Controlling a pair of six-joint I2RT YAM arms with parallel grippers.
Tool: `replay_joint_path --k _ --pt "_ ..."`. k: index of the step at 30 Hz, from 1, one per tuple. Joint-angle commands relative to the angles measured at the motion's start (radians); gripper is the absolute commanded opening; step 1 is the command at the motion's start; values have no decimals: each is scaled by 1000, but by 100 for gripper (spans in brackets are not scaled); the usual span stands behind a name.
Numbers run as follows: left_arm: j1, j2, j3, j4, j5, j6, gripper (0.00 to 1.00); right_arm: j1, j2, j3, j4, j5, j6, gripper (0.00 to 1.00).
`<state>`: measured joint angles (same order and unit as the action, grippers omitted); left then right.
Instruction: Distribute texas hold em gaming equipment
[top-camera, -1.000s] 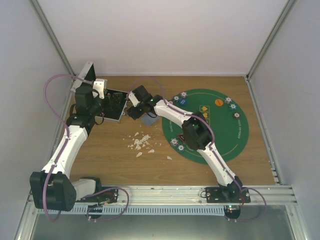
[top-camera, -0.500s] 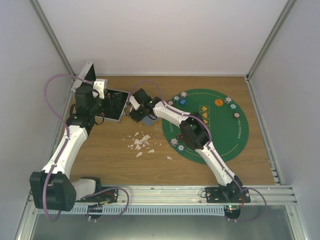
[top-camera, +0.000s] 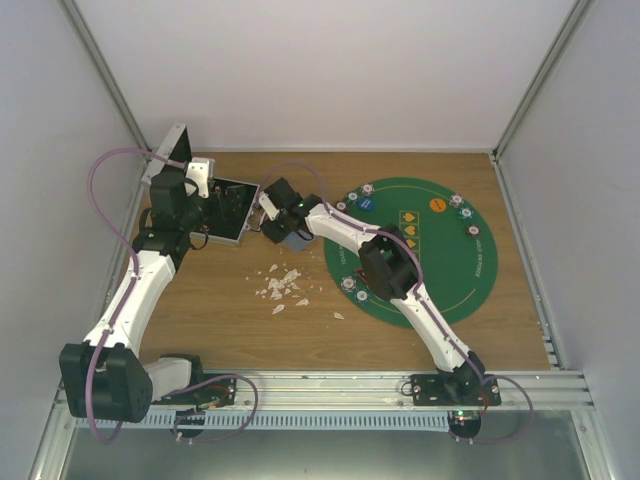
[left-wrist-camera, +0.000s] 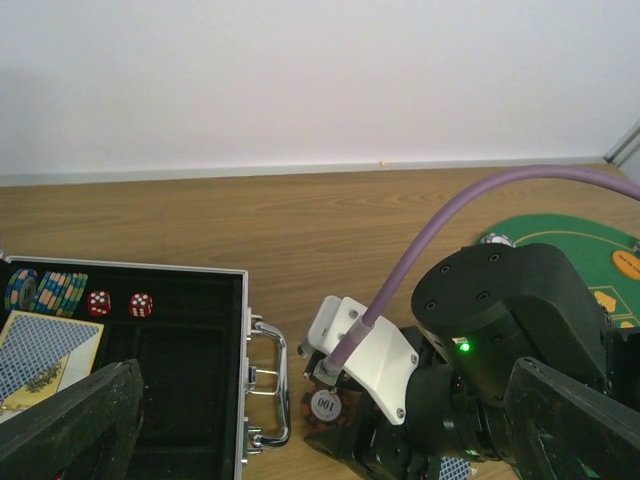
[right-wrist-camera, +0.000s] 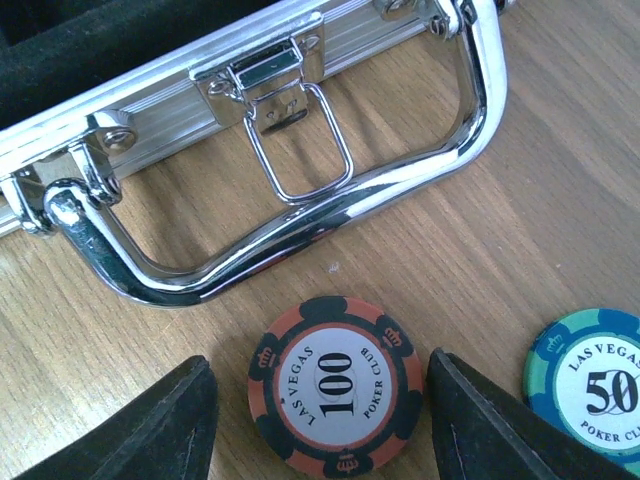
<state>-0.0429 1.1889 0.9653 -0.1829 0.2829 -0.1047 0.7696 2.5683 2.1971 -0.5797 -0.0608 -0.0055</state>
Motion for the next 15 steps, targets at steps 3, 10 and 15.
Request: replay_joint_path --k 3,10,15 --pt "8 -6 -8 58 17 -8 99 8 52 -50 -54 59 4 52" --pt "8 -8 -8 59 17 -7 99 8 44 -73 -47 59 42 42" --pt "8 -8 -10 58 13 -6 99 7 0 -98 -5 75 58 36"
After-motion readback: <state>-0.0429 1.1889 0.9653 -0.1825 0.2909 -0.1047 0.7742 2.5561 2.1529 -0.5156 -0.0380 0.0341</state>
